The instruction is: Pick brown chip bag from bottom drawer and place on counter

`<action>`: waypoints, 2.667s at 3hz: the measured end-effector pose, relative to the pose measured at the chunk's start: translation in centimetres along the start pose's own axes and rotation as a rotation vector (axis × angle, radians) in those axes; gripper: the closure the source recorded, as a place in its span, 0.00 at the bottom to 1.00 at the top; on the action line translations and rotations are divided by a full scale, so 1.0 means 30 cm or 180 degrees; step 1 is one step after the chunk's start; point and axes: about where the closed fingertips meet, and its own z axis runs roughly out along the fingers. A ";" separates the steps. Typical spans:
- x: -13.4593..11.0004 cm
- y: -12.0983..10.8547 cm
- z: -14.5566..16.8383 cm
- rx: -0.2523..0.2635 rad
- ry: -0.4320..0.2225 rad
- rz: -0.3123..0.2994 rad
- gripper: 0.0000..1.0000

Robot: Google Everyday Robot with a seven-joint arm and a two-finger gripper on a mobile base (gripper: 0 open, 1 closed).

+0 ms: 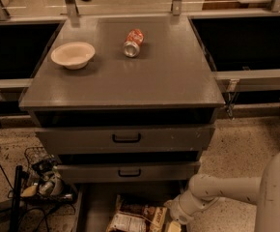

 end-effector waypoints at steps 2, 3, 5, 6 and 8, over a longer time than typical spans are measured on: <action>0.034 -0.049 0.039 0.0239 -0.0095 0.0193 0.00; 0.012 -0.107 0.075 0.0244 -0.0245 0.0296 0.00; -0.019 -0.132 0.117 0.0194 -0.0367 0.0257 0.00; -0.108 -0.173 0.181 0.0045 -0.0483 0.0135 0.00; -0.107 -0.177 0.194 0.0107 -0.0446 0.0140 0.00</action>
Offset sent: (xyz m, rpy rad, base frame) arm 0.0167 -0.0115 -0.0336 -0.0134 -0.0667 -0.1697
